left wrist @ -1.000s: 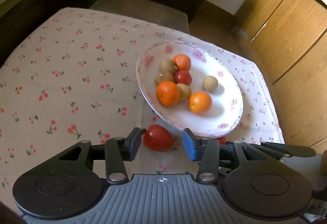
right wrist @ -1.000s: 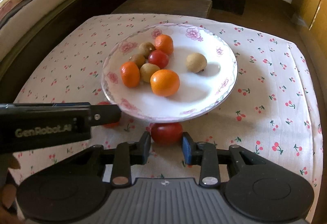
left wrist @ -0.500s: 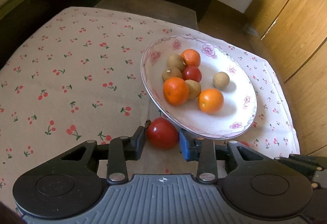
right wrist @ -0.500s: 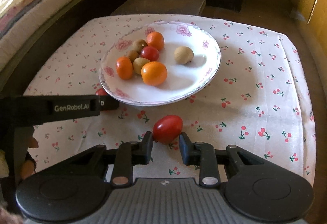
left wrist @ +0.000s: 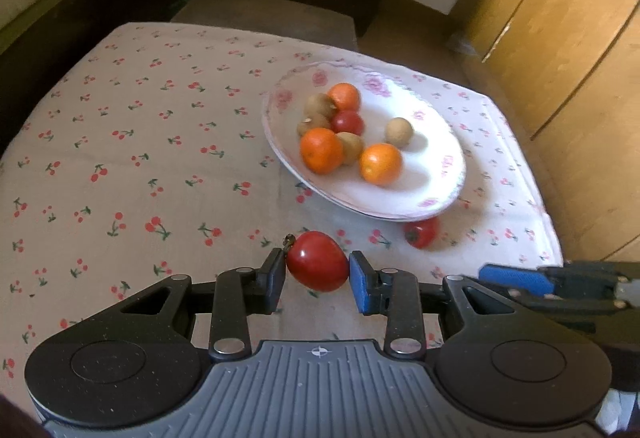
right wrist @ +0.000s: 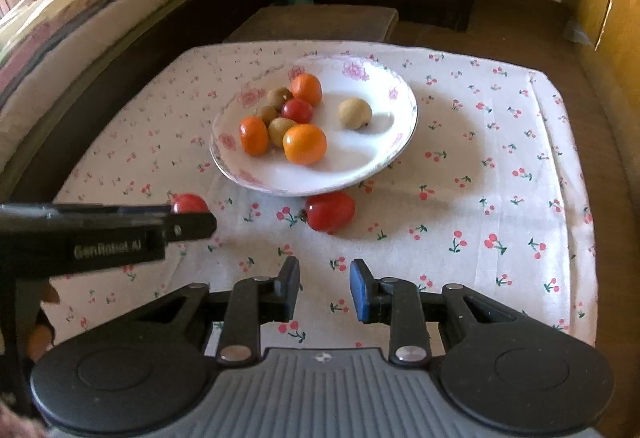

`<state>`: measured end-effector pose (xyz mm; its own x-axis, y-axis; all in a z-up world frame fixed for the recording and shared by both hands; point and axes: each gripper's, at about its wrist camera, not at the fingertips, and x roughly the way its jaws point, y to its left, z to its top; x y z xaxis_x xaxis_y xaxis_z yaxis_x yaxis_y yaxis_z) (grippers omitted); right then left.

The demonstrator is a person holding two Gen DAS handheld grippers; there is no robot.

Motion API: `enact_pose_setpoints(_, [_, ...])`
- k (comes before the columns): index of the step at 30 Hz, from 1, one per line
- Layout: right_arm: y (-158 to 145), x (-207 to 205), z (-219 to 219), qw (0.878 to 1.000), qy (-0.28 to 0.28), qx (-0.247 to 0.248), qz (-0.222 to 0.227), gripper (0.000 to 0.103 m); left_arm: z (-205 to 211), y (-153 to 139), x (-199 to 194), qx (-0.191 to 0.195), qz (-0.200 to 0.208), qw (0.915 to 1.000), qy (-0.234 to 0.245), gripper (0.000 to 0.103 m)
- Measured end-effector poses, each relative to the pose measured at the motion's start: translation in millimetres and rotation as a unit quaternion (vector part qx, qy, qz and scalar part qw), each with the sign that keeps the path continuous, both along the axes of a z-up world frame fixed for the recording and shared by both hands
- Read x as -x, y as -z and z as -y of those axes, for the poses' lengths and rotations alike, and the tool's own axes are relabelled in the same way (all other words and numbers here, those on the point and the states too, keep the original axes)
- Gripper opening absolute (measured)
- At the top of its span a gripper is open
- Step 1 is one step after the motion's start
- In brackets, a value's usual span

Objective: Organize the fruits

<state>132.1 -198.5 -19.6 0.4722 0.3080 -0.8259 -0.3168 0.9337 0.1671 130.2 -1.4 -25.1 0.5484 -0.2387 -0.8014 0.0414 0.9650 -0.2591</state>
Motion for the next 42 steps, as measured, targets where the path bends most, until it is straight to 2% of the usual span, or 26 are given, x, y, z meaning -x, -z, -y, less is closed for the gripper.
enact_pose_setpoints(9, [-12.6,-10.6,3.7,1.000,0.011,-0.012,0.017,0.030,4.4,-16.6,-4.8,0.015,0.021,0.9997,-0.004,0.043])
enact_pose_setpoints(15, [4.8,-31.9,0.8,0.999,0.008,-0.032,-0.013,0.030,-1.8,-14.8,-9.9,0.028,0.016,0.9994,-0.011,0.043])
enact_pose_setpoints(20, [16.1,-35.7,-14.0,1.000,-0.023,0.005,0.004,0.032,-4.7,-12.4,-10.6,0.036,0.013,0.9992,-0.011,0.043])
enact_pose_setpoints(25, [24.0,-45.8,-19.8,1.000,-0.026,0.003,0.010,0.043,-5.3,-9.9,-12.1,0.042,0.010,0.9990,-0.012,0.038])
enact_pose_setpoints(30, [33.7,-53.6,-24.2,0.999,-0.028,0.005,0.013,0.046,-4.5,-7.1,-13.0,0.038,0.008,0.9992,-0.010,0.038])
enact_pose_setpoints(33, [34.3,-53.8,-26.7,0.999,-0.031,0.014,0.018,0.044,-4.0,1.2,-16.5,0.038,-0.002,0.9992,-0.013,0.038])
enact_pose_setpoints(36, [32.8,-52.3,-26.5,0.999,-0.022,0.023,0.015,0.031,-3.2,5.6,-20.4,0.042,-0.003,0.9989,-0.020,0.039])
enact_pose_setpoints(42, [30.5,-43.1,-14.5,1.000,-0.015,0.019,0.003,0.030,4.1,17.5,-25.2,0.027,-0.013,0.9992,-0.024,0.039])
